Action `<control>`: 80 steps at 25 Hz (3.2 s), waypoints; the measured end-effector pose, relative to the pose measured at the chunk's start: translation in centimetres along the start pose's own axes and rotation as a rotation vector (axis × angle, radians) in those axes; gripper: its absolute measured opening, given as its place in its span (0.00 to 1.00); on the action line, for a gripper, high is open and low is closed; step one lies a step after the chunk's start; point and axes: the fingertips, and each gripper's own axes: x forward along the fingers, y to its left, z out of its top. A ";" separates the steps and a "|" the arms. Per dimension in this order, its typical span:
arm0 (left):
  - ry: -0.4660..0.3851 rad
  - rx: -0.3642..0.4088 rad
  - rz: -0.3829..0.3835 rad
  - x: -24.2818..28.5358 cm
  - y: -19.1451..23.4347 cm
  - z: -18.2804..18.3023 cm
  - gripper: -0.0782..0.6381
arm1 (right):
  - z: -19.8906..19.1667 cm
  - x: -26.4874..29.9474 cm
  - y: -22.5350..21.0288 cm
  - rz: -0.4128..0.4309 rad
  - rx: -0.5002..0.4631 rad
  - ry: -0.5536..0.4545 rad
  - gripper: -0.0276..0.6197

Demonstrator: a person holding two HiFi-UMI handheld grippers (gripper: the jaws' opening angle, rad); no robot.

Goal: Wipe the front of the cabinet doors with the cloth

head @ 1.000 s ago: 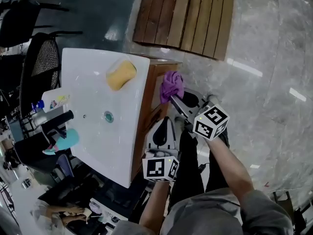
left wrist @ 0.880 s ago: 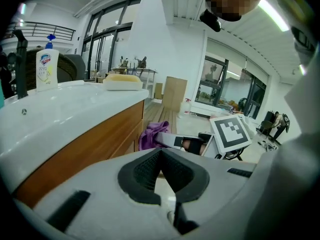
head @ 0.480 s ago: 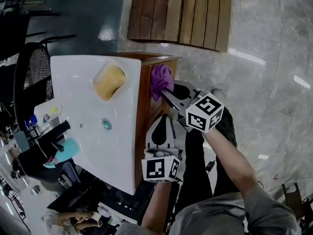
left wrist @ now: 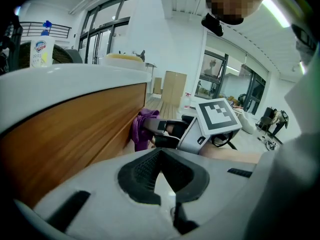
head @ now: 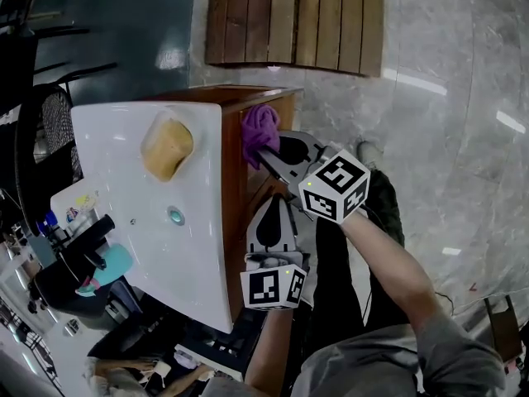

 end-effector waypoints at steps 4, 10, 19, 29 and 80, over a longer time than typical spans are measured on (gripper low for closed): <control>0.020 -0.007 0.008 0.2 0.1 -0.8 0.12 | -0.1 0.2 -0.3 0.005 0.014 -0.009 0.14; 0.034 -0.008 0.008 0.4 0.2 -1.5 0.12 | -0.7 0.6 -1.7 -0.018 0.014 0.006 0.14; 0.046 -0.026 0.011 0.9 0.6 -2.2 0.12 | -2.0 1.2 -3.0 -0.036 0.017 0.029 0.14; 0.062 -0.037 0.006 1.8 0.7 -2.9 0.12 | -3.6 1.5 -4.8 -0.062 0.023 0.069 0.14; 0.204 -0.058 0.015 7.7 2.2 -8.6 0.12 | -12.4 3.2 -16.0 -0.205 0.055 0.314 0.14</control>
